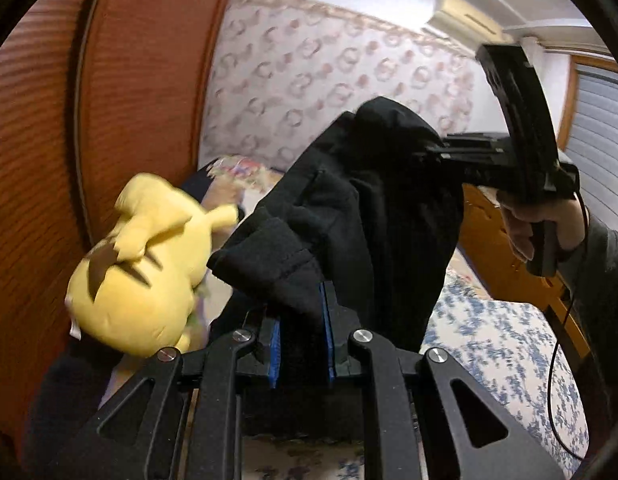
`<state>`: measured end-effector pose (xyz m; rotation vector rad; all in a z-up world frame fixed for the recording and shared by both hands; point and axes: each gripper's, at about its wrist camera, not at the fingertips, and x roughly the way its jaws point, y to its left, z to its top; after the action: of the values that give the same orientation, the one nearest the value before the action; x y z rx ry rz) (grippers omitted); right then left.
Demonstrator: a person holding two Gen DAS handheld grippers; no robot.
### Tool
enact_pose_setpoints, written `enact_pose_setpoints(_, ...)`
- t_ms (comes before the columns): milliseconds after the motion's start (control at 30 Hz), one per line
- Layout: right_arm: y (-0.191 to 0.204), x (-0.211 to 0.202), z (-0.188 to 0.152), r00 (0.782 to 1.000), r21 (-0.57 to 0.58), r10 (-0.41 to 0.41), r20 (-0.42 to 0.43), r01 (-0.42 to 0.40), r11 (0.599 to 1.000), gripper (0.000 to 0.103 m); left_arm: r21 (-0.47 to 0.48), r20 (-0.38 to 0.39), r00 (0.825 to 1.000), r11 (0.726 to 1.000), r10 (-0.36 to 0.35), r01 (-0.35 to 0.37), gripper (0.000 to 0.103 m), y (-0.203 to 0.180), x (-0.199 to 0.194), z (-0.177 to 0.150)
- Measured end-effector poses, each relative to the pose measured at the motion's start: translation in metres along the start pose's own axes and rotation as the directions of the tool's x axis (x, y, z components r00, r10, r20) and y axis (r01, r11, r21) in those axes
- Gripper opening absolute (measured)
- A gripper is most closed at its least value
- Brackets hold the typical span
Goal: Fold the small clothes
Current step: 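Lift the shirt bundle with both grippers and carry it to the clothes stack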
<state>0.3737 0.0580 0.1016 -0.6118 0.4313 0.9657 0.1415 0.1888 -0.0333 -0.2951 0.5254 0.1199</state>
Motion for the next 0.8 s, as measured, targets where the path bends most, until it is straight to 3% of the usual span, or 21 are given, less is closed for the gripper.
enact_pose_setpoints(233,-0.017,0.053,0.001,0.998,0.043,0.020,-0.059,-0.017,0.999,0.019,0.011,-0.023,0.999,0.999,0.036,-0.036,0.018,0.008,0.003,-0.014)
enact_pose_setpoints(400,-0.038,0.070,0.003,0.997,0.107,-0.042,-0.061,0.048,0.993,0.045,-0.006,-0.034,0.999,0.999,0.034,-0.035,0.021,0.011,0.003,-0.016)
enact_pose_setpoints(500,-0.043,0.064,0.002,0.993,0.135,-0.112,-0.035,0.116,0.984,0.054,-0.007,-0.035,0.999,0.999,0.036,-0.036,0.027,0.011,0.001,-0.015)
enact_pose_setpoints(567,-0.045,0.057,0.000,0.993,0.157,-0.120,-0.012,0.120,0.980,0.054,-0.001,-0.030,0.999,0.999,0.032,-0.032,0.041,0.011,-0.001,-0.015)
enact_pose_setpoints(633,-0.045,0.049,-0.008,0.994,0.187,-0.106,0.009,0.102,0.977,0.054,0.011,-0.021,0.999,1.000,0.029,-0.029,0.046,0.010,-0.005,-0.014)
enact_pose_setpoints(733,-0.030,0.040,-0.028,0.999,0.213,-0.048,0.024,0.042,0.976,0.054,0.033,-0.018,0.999,0.999,0.041,-0.040,0.069,0.008,-0.007,-0.011)
enact_pose_setpoints(800,-0.023,0.041,-0.044,0.999,0.224,-0.036,0.021,0.030,0.974,0.054,0.043,0.003,0.999,0.998,0.047,-0.047,0.077,0.006,-0.013,-0.009)
